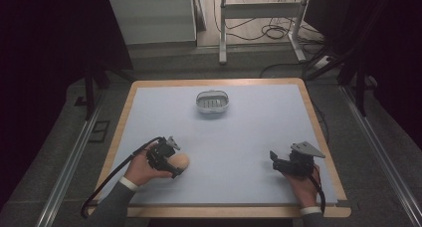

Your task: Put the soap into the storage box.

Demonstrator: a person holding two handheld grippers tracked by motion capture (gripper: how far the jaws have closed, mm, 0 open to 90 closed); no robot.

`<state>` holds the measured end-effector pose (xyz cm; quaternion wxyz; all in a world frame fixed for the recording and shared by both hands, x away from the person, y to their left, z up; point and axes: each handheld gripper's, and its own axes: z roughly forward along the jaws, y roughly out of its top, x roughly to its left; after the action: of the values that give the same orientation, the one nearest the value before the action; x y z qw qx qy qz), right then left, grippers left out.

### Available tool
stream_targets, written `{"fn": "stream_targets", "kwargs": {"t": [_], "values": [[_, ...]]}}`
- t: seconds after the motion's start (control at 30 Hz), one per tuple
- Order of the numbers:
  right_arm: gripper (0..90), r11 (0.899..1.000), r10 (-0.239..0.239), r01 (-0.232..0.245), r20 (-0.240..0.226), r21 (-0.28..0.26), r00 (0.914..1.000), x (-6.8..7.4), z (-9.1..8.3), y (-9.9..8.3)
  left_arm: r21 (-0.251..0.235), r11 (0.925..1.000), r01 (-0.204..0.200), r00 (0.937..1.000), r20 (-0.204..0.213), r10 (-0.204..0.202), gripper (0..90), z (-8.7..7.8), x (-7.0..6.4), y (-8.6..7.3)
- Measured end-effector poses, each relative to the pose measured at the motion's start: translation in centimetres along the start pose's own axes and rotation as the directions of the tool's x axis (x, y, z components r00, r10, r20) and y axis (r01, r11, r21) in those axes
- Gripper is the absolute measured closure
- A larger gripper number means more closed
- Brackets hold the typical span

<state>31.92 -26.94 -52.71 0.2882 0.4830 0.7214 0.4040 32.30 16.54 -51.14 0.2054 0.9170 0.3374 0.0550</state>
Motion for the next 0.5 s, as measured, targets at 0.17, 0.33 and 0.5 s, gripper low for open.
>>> {"fn": "stream_targets", "kwargs": {"t": [0.17, 0.33, 0.5], "values": [[9.2, 1.0, -0.007, 0.007, 0.004, -0.006, 1.0, 0.09, -0.04, -0.02, 0.008, 1.0, -0.005, 1.0, -0.003, 0.005, 24.5, 0.42, -0.1, -0.01], [9.2, 1.0, -0.01, 0.01, 0.007, -0.007, 0.9999, 0.12, -0.05, -0.02, 0.007, 1.0, -0.002, 1.0, -0.008, 0.002, 32.3, 0.61, -0.18, 0.0], [9.2, 1.0, -0.013, 0.013, 0.006, -0.007, 0.9999, 0.13, -0.06, -0.02, 0.008, 1.0, -0.004, 0.9999, -0.013, 0.004, 32.8, 0.56, -0.27, -0.07]]}}
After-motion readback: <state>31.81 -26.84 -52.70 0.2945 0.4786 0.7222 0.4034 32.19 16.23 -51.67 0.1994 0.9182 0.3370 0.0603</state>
